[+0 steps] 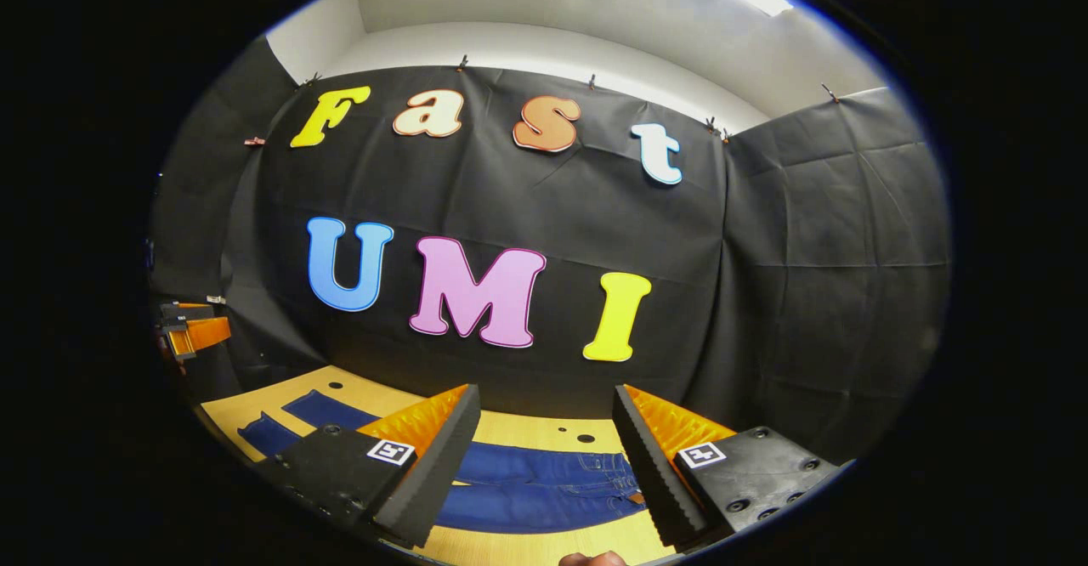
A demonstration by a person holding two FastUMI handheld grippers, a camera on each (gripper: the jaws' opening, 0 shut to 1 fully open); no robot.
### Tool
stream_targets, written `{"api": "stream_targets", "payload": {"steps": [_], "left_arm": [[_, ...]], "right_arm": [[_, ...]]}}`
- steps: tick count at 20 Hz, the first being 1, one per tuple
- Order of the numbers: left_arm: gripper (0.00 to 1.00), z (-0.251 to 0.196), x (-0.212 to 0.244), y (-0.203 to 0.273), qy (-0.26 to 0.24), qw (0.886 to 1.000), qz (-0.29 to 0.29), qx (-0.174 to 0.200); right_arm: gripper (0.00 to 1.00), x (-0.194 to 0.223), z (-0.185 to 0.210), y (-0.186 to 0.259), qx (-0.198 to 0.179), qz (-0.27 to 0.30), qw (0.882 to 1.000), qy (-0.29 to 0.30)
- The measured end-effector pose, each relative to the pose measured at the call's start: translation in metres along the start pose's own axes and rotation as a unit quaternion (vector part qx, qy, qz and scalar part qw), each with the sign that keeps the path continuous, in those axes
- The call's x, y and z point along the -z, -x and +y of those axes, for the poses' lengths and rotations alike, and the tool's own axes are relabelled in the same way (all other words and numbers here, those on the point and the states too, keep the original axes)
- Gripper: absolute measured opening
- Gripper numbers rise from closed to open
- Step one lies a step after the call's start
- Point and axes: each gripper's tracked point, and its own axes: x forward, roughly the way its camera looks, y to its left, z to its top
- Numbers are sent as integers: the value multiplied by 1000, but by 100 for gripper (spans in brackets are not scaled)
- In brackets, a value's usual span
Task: Grasp the waist and the cuffs of the jeans and fold them to make the two legs overlap; first hold the waist and fold one-third of the jeans toward the cuffs, then hold the cuffs and fold the remaining one-third in the same direction to finish folding.
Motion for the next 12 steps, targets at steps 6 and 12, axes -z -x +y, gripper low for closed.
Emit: {"api": "stream_targets", "payload": {"steps": [6,12], "left_arm": [[96,-31,-12,-13,13,999,1,42],[96,-57,-38,-18,-40,994,-62,86]], "right_arm": [[96,1,-2,-17,4,-4,1000,5],[96,-2,1,-12,-30,-22,999,6]]}}
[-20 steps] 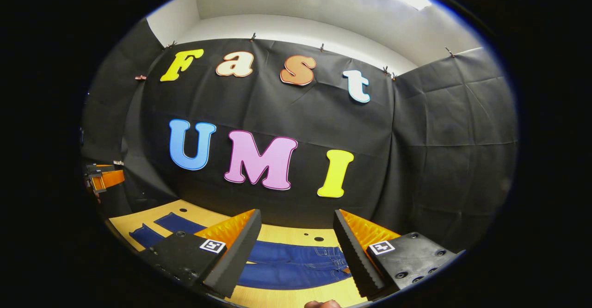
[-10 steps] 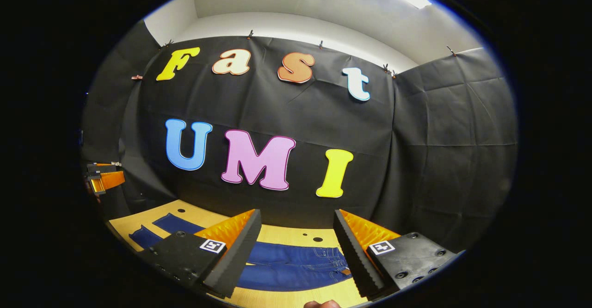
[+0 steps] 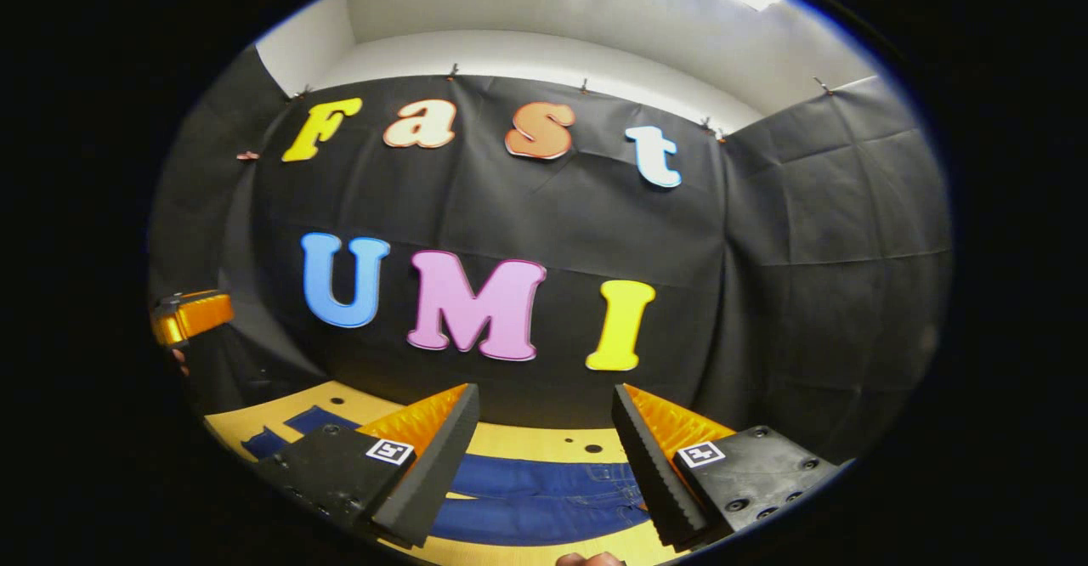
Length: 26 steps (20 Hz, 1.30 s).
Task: Grasp the waist and the cuffs of the jeans and fold them to make the two legs overlap; first hold the waist and fold one-third of the jeans toward the cuffs, then hold the cuffs and fold the remaining one-third in the same direction to finish folding.
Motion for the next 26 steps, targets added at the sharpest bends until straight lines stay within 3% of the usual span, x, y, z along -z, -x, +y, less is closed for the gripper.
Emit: {"api": "stream_targets", "payload": {"steps": [1,2,6,8,11,16,18,21,26], "left_arm": [[94,9,3,-3,-33,999,1,-6],[98,14,8,-5,-44,999,7,-9],[98,13,53,13,17,998,59,-6],[97,25,72,18,21,996,90,-22],[98,44,77,16,36,994,101,-36],[96,81,76,26,61,990,97,-86],[95,85,75,31,56,990,97,-90],[95,96,82,39,38,990,103,-90],[95,122,127,60,38,985,156,-57]], "right_arm": [[96,6,-6,0,3,9,1000,16],[94,12,-12,-4,7,18,1000,20],[96,32,-25,-10,41,37,998,-26],[94,48,-31,-12,45,56,997,-40],[96,63,-53,-20,54,85,994,-35],[96,51,-73,-28,82,65,993,-63],[94,53,-74,-29,79,64,994,-46],[98,61,-79,-30,70,71,995,-9],[96,111,-104,-38,39,120,985,115]]}}
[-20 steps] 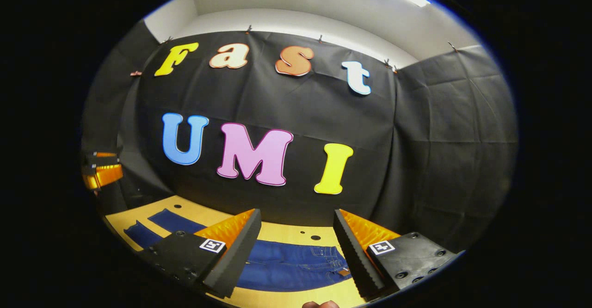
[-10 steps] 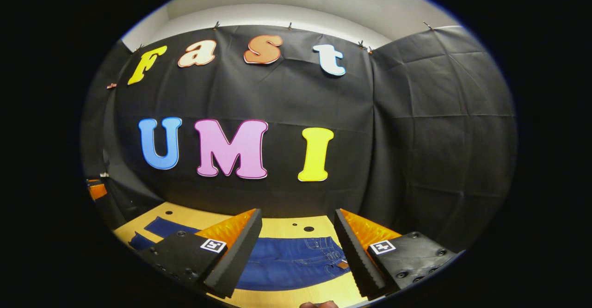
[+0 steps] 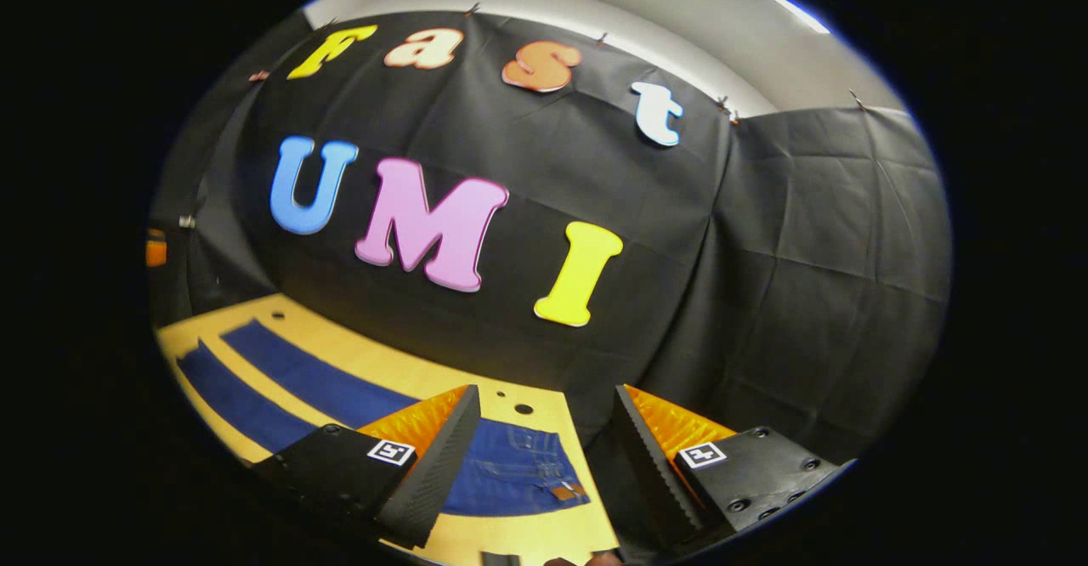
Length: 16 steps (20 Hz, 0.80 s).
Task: Grasp the waist and the cuffs of the jeans and fold them to make the two legs overlap; first hold the waist and fold one-third of the jeans toward the cuffs, then hold the cuffs and fold the remaining one-third in the same direction to finish folding.
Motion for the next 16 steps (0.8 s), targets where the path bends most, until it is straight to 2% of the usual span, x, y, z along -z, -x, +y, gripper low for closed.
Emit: {"api": "stream_targets", "payload": {"steps": [2,4,6,9,11,14,16], "left_arm": [[95,8,22,-5,-21,999,27,30],[95,11,53,-14,-70,992,70,73],[95,16,96,-22,-133,977,125,111],[95,11,147,-28,-211,941,196,177],[98,4,181,-26,-266,900,257,231],[97,13,244,-18,-344,819,350,297],[98,29,278,-16,-373,773,403,319]], "right_arm": [[96,29,13,-12,-37,24,998,36],[96,71,26,-27,-82,64,991,87],[96,114,43,-42,-140,103,975,141],[97,172,67,-68,-207,145,949,191],[97,208,82,-83,-258,167,924,226],[97,260,99,-95,-340,195,881,264],[97,302,102,-100,-382,227,852,278]]}}
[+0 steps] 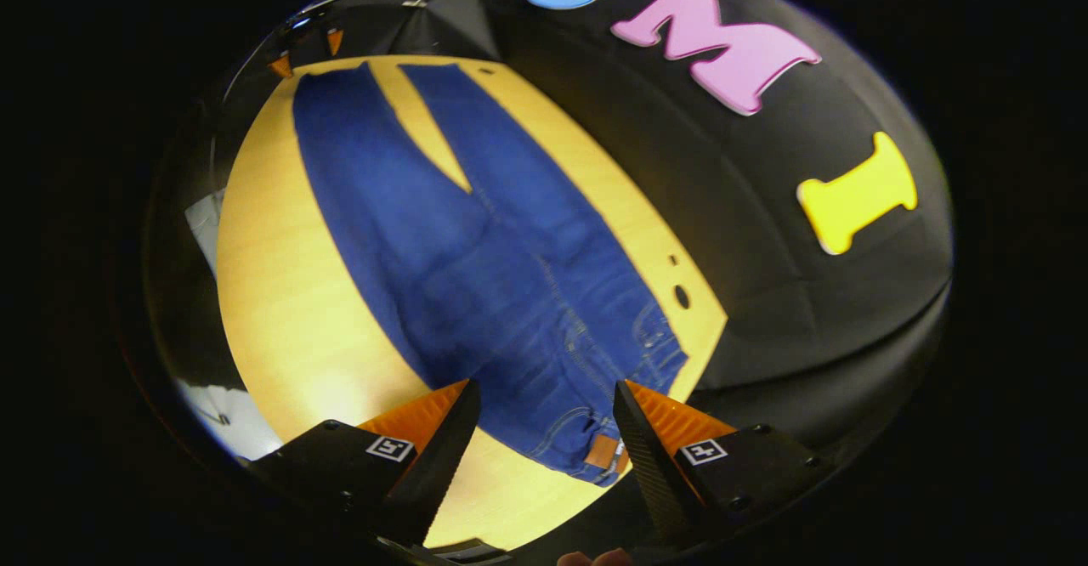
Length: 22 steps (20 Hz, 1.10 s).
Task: Grasp the waist and the cuffs of the jeans and fold them to make the two legs overlap; first hold the waist and fold one-third of the jeans toward the cuffs, then hold the cuffs and fold the remaining one-third in the same direction to finish folding.
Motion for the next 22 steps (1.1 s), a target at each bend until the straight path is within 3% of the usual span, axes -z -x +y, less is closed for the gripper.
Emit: {"api": "stream_targets", "payload": {"steps": [6,8,9,12,13,17,20,21,22], "left_arm": [[98,-2,55,-26,-67,988,106,89],[98,-7,60,-29,-74,983,119,115],[98,-9,66,-21,-76,978,135,139],[98,-6,65,-30,-78,978,127,146],[98,-4,67,-30,-85,977,128,148],[94,-3,67,-31,-107,973,138,153],[90,1,67,-32,-111,972,137,154],[88,4,65,-31,-104,973,138,152],[81,5,62,-33,-88,975,136,150]], "right_arm": [[97,49,39,-19,-136,81,987,32],[97,59,46,-22,-159,104,981,32],[97,61,45,-23,-166,111,979,27],[94,63,43,-28,-179,123,976,4],[97,61,43,-29,-184,127,975,2],[96,50,31,-41,-175,131,976,5],[96,53,36,-45,-200,169,964,-38],[93,53,36,-44,-198,190,960,-63],[72,51,31,-48,-186,192,960,-82]]}}
